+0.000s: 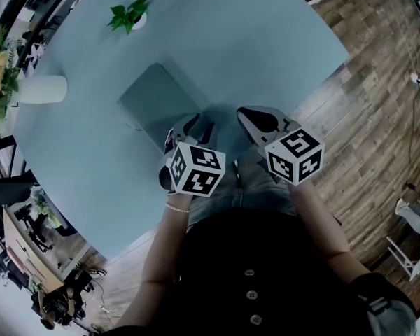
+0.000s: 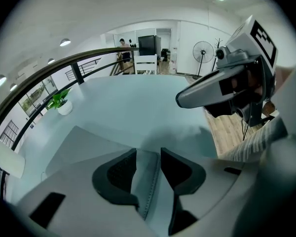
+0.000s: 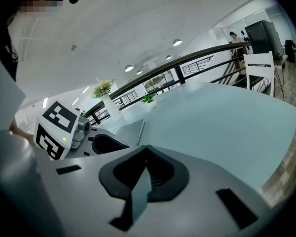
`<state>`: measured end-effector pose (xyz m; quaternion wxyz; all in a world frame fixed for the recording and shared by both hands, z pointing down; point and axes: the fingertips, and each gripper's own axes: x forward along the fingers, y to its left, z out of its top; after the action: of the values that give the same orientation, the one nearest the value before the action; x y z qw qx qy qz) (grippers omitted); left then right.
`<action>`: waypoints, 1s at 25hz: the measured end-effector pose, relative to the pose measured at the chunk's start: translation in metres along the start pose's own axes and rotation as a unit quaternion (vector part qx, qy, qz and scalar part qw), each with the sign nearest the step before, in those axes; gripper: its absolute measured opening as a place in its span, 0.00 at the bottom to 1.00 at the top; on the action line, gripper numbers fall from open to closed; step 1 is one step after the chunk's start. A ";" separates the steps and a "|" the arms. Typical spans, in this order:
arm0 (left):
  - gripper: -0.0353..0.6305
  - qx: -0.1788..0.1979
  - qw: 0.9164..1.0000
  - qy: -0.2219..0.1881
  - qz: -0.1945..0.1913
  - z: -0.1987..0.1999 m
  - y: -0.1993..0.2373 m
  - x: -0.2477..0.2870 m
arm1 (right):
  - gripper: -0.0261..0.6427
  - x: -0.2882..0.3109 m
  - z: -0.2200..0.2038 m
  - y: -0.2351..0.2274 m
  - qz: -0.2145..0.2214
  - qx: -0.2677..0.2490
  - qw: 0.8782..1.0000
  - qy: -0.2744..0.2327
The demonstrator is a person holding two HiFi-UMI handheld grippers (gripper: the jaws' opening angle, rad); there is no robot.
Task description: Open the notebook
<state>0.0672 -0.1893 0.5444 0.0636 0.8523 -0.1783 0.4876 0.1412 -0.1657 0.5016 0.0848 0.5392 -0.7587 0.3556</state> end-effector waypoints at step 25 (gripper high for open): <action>0.28 0.001 1.000 -0.005 0.014 -0.002 0.002 0.007 | 0.05 0.000 -0.002 -0.010 0.003 0.015 1.000 0.004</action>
<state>0.0679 -0.1924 0.5516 0.0549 0.8524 -0.1904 0.4839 0.1489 -0.1660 0.5079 0.0786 0.5370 -0.7545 0.3691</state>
